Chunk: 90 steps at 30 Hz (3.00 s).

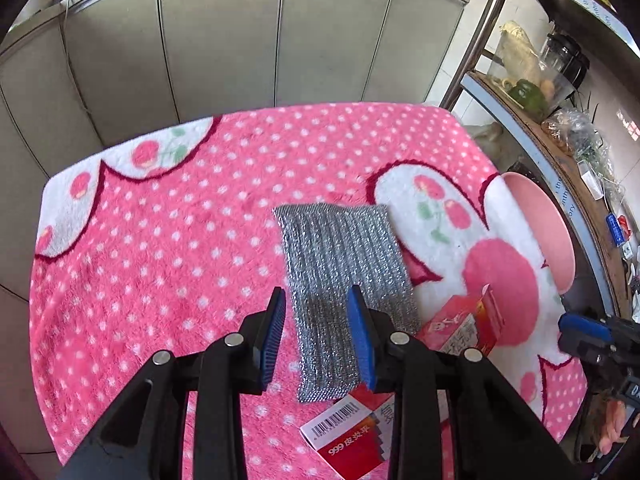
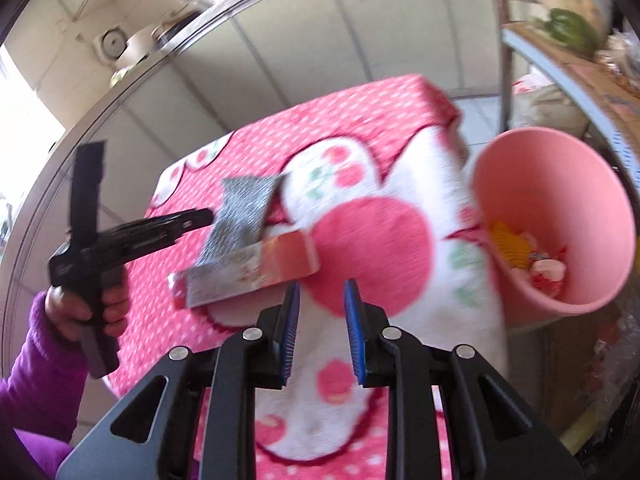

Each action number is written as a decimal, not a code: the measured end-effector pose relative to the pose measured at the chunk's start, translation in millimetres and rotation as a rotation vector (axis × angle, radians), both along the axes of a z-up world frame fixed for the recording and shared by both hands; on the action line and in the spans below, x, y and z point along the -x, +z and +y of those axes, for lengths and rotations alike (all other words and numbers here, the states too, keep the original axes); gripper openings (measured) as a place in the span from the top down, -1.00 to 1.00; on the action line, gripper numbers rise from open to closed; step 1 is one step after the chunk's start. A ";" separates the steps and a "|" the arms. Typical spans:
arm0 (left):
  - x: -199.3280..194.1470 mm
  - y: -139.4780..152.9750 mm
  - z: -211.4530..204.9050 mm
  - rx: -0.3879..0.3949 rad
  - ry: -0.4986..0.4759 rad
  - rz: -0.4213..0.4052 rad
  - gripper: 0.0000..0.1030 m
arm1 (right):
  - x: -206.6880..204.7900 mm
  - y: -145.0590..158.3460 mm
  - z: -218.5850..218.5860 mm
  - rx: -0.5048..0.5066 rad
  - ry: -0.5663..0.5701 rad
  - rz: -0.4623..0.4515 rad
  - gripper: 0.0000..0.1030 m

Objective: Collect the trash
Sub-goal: 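Move both open tools back over the scrubber pad and toothpaste box, then grasp the grey scrubber pad with the left tool while the right tool grasps the red toothpaste box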

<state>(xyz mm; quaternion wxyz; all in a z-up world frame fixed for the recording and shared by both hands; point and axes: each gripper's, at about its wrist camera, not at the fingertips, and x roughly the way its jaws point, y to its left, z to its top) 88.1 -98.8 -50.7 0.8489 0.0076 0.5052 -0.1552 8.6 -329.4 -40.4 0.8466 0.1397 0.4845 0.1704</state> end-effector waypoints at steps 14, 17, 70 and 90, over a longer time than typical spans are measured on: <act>4.4 -17.7 -8.1 -0.019 -0.003 0.016 0.49 | -1.3 -20.2 41.1 -0.044 0.090 0.110 0.32; 8.9 -15.3 -7.2 0.017 -0.020 -0.002 0.80 | -5.9 -22.7 45.6 -0.052 0.097 0.117 0.32; 111.7 30.7 77.5 0.105 0.144 -0.122 0.83 | -24.1 -28.8 143.9 0.192 0.212 0.058 -0.08; 128.4 44.1 83.1 0.078 0.181 -0.157 0.83 | -7.3 -26.5 130.3 0.093 0.184 0.011 0.17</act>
